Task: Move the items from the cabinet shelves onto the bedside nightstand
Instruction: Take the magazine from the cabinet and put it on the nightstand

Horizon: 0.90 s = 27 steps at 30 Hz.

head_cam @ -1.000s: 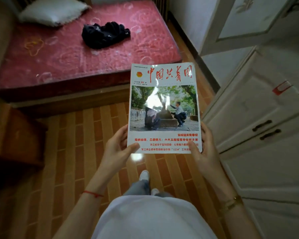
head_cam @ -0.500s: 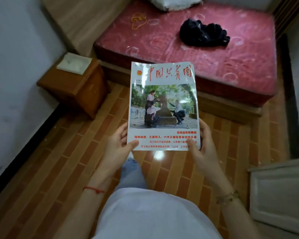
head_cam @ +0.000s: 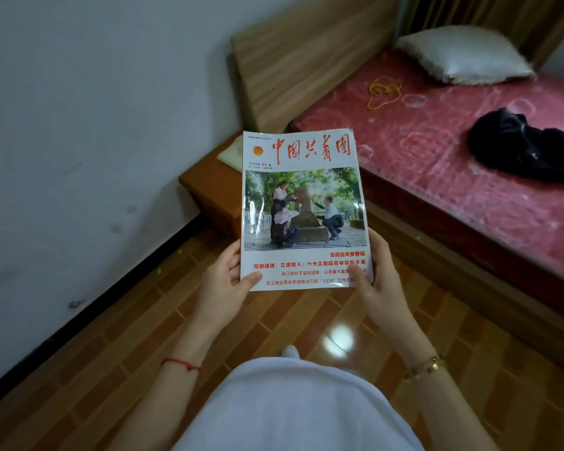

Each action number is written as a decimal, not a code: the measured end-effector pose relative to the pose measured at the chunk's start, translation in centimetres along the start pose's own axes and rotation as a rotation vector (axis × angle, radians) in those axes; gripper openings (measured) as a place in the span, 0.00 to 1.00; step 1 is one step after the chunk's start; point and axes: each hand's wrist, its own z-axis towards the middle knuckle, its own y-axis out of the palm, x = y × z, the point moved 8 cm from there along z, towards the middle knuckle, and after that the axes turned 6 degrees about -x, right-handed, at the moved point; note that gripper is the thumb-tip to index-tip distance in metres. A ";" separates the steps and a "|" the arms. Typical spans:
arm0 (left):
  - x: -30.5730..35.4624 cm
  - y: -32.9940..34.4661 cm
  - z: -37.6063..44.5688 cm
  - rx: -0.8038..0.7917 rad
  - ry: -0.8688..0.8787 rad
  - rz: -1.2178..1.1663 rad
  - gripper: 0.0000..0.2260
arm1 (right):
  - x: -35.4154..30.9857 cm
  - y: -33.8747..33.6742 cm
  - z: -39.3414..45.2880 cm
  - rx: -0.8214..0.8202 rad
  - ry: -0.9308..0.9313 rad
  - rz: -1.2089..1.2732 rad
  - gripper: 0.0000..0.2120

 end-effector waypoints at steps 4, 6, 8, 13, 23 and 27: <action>-0.5 -3.6 5.3 0.064 -0.016 -0.008 0.32 | -0.9 2.7 7.8 -0.078 -0.004 -0.025 0.27; -0.8 -5.2 7.9 0.096 -0.028 -0.016 0.32 | -1.1 4.1 11.7 -0.125 -0.002 -0.028 0.27; -1.3 -6.6 10.7 0.130 -0.053 -0.028 0.32 | -1.2 5.4 15.6 -0.168 -0.012 -0.039 0.27; -3.2 -9.4 18.1 0.241 -0.132 -0.063 0.33 | -0.4 8.7 26.4 -0.278 -0.054 -0.099 0.26; -5.1 -13.3 34.7 0.498 -0.293 -0.159 0.32 | 3.0 16.7 50.7 -0.609 -0.022 -0.205 0.28; -6.9 -14.5 39.6 0.546 -0.371 -0.243 0.31 | 4.9 20.5 57.5 -0.727 0.018 -0.248 0.29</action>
